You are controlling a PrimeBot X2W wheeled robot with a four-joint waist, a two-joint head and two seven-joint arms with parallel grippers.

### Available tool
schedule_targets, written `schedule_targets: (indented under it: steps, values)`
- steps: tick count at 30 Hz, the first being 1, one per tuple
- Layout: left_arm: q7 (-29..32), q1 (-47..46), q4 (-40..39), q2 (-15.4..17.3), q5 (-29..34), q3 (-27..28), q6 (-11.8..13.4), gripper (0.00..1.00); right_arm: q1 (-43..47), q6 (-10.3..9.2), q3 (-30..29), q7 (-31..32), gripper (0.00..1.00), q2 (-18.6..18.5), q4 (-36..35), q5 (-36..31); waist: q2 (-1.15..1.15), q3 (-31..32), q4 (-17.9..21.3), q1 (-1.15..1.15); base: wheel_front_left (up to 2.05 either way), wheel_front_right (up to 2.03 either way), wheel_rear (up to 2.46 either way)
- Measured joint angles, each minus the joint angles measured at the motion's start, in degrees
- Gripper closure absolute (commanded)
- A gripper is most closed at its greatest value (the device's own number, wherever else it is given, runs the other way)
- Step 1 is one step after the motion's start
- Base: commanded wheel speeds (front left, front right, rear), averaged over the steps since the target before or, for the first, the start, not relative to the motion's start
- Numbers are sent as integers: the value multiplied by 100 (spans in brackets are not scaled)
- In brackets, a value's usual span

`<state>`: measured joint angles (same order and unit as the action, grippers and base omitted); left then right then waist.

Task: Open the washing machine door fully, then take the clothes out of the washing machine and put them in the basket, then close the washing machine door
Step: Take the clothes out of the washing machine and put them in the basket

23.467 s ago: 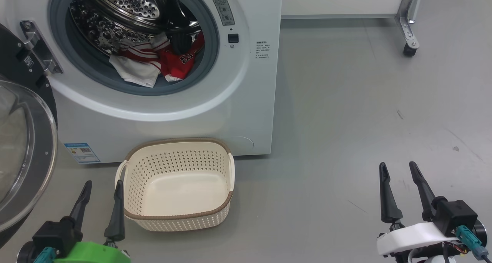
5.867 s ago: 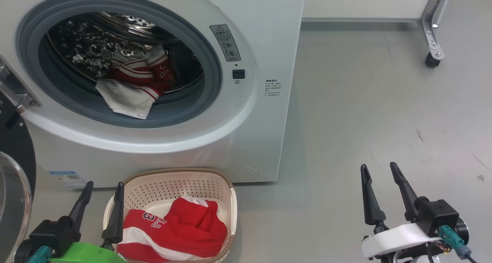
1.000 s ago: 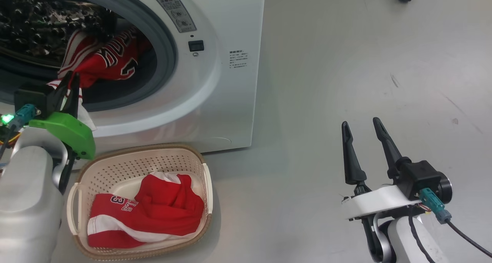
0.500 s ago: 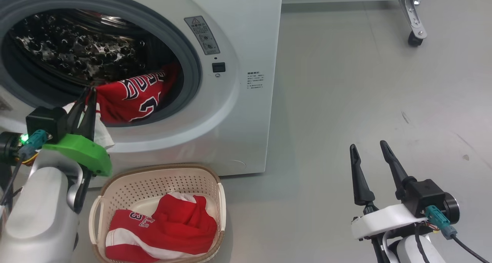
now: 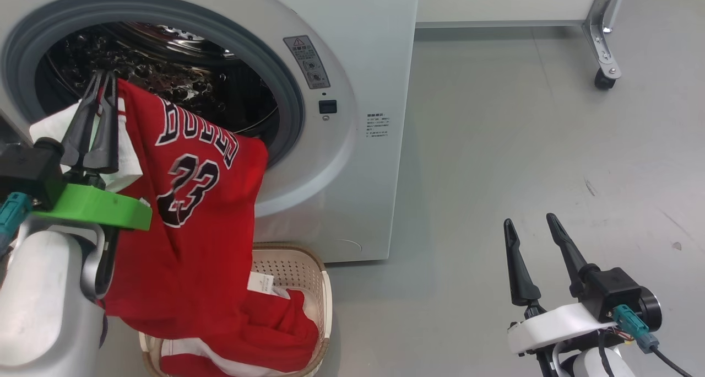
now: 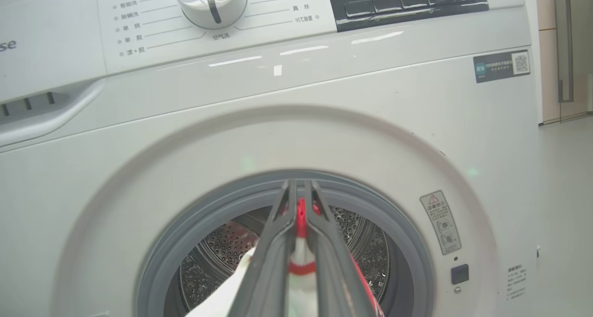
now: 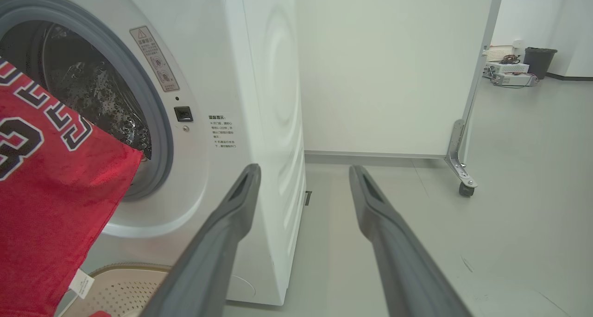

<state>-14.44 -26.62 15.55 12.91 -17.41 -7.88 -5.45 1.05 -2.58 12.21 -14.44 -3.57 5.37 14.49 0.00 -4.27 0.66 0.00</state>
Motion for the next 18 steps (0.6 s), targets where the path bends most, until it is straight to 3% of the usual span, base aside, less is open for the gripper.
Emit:
schedule_targets:
  steps: [9,18]
  values:
    - [-31,419,-858,-38,144,260,88,100,35,52,-19,0,0,13,-42,-11,0,-72,-27,0,0,0,0]
    - [-25,1419,-201,-21,216,-185,7,100,34,105,1,0,0,34,-57,-54,0,-182,25,0,0,0,0]
